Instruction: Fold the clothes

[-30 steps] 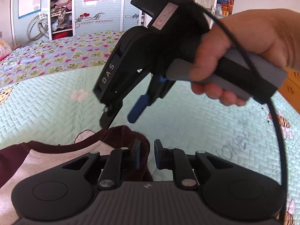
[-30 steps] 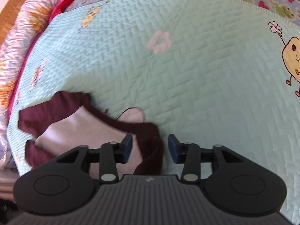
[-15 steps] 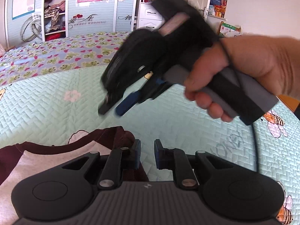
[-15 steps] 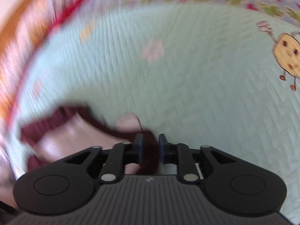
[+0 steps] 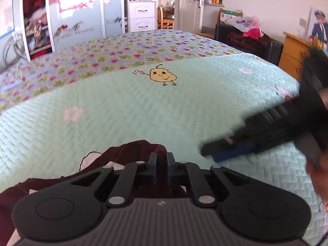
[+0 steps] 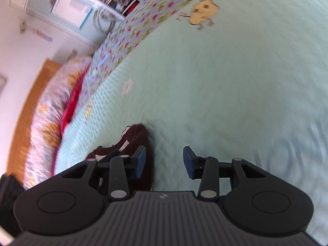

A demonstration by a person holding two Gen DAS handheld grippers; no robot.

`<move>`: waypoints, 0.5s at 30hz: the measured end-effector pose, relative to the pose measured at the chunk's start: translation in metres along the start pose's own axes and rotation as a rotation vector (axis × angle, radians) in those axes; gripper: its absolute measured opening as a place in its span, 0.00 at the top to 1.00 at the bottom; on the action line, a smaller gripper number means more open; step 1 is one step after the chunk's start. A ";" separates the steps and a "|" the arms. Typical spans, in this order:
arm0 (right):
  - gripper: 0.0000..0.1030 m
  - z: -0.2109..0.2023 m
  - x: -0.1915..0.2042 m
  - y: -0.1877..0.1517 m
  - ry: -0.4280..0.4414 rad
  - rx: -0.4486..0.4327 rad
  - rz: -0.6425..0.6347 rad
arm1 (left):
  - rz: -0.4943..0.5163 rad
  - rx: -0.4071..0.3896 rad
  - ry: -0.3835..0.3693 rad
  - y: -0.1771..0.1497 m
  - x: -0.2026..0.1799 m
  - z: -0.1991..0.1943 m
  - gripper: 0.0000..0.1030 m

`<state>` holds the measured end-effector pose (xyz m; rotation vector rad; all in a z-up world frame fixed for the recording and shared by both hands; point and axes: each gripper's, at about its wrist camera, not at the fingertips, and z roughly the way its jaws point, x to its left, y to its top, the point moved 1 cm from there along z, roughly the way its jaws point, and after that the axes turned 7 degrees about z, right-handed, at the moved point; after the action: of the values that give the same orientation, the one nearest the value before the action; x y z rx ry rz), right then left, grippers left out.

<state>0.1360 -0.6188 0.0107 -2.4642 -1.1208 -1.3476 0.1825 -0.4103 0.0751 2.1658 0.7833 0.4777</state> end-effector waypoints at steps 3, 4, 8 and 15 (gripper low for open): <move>0.57 -0.005 -0.013 -0.016 0.013 -0.021 0.036 | -0.023 0.000 0.012 -0.001 0.014 -0.002 0.92; 0.57 -0.005 -0.014 -0.020 0.012 -0.030 0.031 | -0.018 0.009 0.019 -0.002 0.016 -0.001 0.91; 0.57 -0.005 -0.006 -0.030 0.043 -0.099 0.000 | 0.001 0.066 0.043 -0.012 0.024 0.011 0.90; 0.57 0.021 0.015 -0.026 0.187 -0.145 0.016 | -0.219 0.106 0.011 -0.033 0.048 0.024 0.80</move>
<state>0.1379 -0.5829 0.0038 -2.3735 -0.9918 -1.6688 0.2190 -0.3747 0.0385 2.1432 1.0590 0.3426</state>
